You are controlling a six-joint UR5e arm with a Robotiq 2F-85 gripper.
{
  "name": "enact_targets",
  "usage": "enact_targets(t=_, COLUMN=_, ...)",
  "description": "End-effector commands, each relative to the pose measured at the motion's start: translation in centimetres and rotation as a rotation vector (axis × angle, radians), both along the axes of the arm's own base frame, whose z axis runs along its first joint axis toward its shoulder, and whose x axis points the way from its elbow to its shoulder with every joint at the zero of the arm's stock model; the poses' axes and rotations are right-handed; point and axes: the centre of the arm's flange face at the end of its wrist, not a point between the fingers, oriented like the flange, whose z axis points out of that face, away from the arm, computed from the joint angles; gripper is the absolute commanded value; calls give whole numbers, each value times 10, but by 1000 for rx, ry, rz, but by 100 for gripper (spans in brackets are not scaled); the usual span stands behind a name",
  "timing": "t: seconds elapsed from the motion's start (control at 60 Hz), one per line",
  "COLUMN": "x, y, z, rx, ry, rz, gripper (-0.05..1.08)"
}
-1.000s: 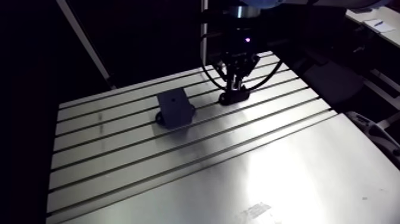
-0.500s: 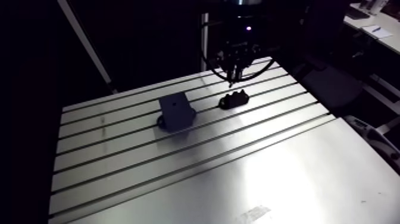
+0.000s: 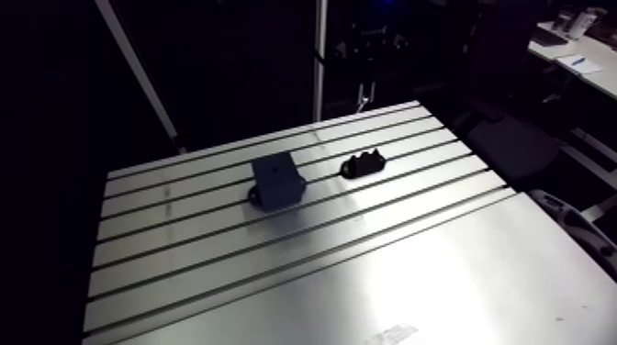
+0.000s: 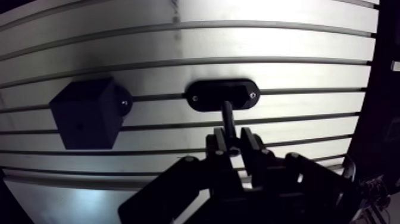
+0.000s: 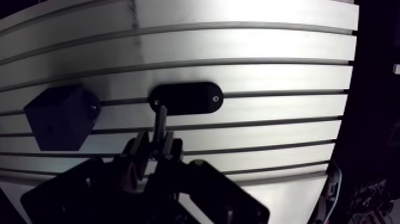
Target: Pick up the M10 bolt and insert it into the hole until fully seated.
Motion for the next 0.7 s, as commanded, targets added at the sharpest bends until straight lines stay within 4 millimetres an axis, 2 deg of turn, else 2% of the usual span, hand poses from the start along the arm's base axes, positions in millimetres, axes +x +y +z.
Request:
enact_targets(t=0.017, x=-3, y=-6, z=44, rx=-17, ry=-50, rz=8, gripper=107)
enact_targets(t=0.15, x=-4, y=-12, z=58, rx=-26, ry=-74, rz=18, gripper=107)
enact_targets(t=0.217, x=-2, y=-19, z=76, rx=-40, ry=-106, rz=32, gripper=107)
enact_targets(t=0.317, x=-5, y=-30, z=91, rx=-57, ry=-148, rz=53, gripper=107)
enact_targets(t=0.367, x=-11, y=-35, z=93, rx=-59, ry=-156, rz=67, gripper=107)
enact_targets(t=0.417, x=-17, y=-55, z=96, rx=-61, ry=-181, rz=102, gripper=108)
enact_targets(t=0.567, x=-20, y=-83, z=99, rx=-64, ry=-202, rz=145, gripper=107)
enact_targets(t=0.6, x=-21, y=-95, z=99, rx=-62, ry=-201, rz=163, gripper=108)
enact_targets(t=0.667, x=-23, y=-99, z=98, rx=-61, ry=-203, rz=169, gripper=108)
enact_targets(t=0.7, x=-26, y=-107, z=96, rx=-57, ry=-204, rz=181, gripper=108)
